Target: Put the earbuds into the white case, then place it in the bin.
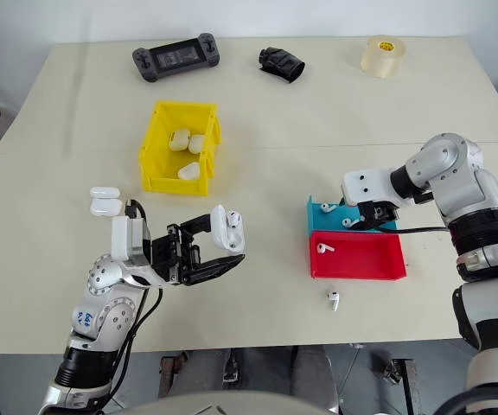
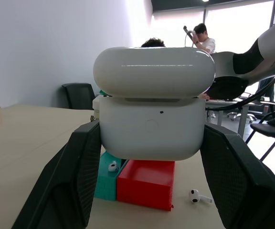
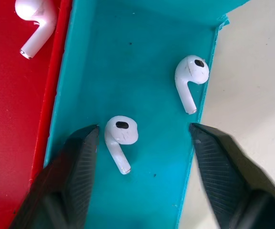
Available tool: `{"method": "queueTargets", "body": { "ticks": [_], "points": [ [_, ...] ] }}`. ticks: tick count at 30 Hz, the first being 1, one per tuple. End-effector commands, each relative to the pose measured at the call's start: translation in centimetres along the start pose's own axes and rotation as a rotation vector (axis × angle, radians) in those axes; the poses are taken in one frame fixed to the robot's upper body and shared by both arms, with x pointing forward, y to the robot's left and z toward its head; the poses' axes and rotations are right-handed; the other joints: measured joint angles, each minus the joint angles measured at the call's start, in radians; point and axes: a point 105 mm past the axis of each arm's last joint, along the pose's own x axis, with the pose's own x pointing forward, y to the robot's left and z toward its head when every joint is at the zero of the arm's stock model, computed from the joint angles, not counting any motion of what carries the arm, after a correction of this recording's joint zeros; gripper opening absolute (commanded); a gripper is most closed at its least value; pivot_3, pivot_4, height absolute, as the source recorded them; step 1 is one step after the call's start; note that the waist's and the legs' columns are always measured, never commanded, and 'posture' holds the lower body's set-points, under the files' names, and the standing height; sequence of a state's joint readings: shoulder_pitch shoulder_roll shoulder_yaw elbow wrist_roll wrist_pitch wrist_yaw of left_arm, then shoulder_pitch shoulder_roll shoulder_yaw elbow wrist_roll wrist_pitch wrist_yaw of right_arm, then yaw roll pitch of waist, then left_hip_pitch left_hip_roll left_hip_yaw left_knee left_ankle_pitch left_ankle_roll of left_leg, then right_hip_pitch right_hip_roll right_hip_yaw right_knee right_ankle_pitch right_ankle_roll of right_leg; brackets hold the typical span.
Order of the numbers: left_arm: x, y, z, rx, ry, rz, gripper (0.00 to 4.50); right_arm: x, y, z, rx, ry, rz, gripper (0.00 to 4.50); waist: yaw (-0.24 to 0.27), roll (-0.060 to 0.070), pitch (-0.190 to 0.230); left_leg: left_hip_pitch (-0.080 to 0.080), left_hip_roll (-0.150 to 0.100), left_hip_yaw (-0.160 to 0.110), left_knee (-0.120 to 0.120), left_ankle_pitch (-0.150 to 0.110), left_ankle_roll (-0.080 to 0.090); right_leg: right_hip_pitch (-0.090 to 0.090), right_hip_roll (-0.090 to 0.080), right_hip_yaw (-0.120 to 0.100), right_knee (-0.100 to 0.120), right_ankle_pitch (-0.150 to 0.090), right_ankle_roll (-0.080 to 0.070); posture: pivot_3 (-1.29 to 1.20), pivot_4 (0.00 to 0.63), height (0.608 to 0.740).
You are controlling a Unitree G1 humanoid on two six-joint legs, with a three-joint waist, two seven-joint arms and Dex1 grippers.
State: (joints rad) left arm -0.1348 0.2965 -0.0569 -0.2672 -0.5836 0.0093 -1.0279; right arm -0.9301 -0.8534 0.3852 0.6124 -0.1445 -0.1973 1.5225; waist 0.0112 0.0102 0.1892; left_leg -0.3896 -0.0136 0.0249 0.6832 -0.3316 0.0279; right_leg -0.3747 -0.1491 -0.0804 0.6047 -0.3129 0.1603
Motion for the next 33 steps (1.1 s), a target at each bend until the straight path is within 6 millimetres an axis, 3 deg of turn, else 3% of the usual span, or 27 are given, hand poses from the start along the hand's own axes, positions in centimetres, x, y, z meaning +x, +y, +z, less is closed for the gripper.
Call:
{"method": "queueTargets", "body": {
  "ticks": [1, 12, 15, 17, 28, 32, 33],
  "points": [
    [0.05, 0.08, 0.89, 0.052, -0.014, -0.009, 2.75, -0.86, 0.28, 0.04, -0.008, 0.000, 0.016, 2.39, 0.000, 0.000, 0.000, 0.000, 0.000, 0.000, 0.000, 0.000, 0.000, 0.000, 0.000, 0.000, 0.000, 0.000, 0.000, 0.00, 0.150, 0.740],
    [0.05, 0.23, 0.91, 0.054, -0.015, -0.009, 2.75, -0.85, 0.45, 0.22, -0.012, -0.008, 0.024, 2.39, 0.000, 0.000, 0.000, 0.000, 0.000, 0.000, 0.000, 0.000, 0.000, 0.000, 0.000, 0.000, 0.000, 0.000, 0.000, 0.00, 0.150, 0.740],
    [0.08, 0.23, 0.92, 0.055, -0.016, -0.010, 2.75, -0.81, 0.62, -0.04, -0.005, -0.001, 0.028, 1.90, 0.000, 0.000, 0.000, 0.000, 0.000, 0.000, 0.000, 0.000, 0.000, 0.000, 0.000, 0.000, 0.000, 0.000, 0.000, 0.00, 0.150, 0.740],
    [0.08, 0.24, 0.93, 0.055, -0.016, -0.009, 2.75, -0.80, 0.72, -0.21, 0.000, 0.006, 0.031, 1.27, 0.000, 0.000, 0.000, 0.000, 0.000, 0.000, 0.000, 0.000, 0.000, 0.000, 0.000, 0.000, 0.000, 0.000, 0.000, 0.00, 0.150, 0.740],
    [0.12, 0.30, 1.00, 0.060, -0.015, -0.013, 2.75, -0.59, 0.90, -0.30, 0.013, 0.003, 0.037, 1.27, 0.000, 0.000, 0.000, 0.000, 0.000, 0.000, 0.000, 0.000, 0.000, 0.000, 0.000, 0.000, 0.000, 0.000, 0.000, 0.00, 0.150, 0.740],
    [0.12, 0.32, 1.01, 0.061, -0.014, -0.014, 2.75, -0.53, 1.06, -0.39, 0.018, 0.006, 0.044, 0.52, 0.000, 0.000, 0.000, 0.000, 0.000, 0.000, 0.000, 0.000, 0.000, 0.000, 0.000, 0.000, 0.000, 0.000, 0.000, 0.00, 0.150, 0.740],
    [0.12, 0.32, 1.02, 0.061, -0.014, -0.014, 2.75, -0.53, 1.02, -0.38, 0.018, 0.006, 0.040, 0.52, 0.000, 0.000, 0.000, 0.000, 0.000, 0.000, 0.000, 0.000, 0.000, 0.000, 0.000, 0.000, 0.001, 0.000, 0.000, 0.00, 0.150, 0.740]
  ]
}}
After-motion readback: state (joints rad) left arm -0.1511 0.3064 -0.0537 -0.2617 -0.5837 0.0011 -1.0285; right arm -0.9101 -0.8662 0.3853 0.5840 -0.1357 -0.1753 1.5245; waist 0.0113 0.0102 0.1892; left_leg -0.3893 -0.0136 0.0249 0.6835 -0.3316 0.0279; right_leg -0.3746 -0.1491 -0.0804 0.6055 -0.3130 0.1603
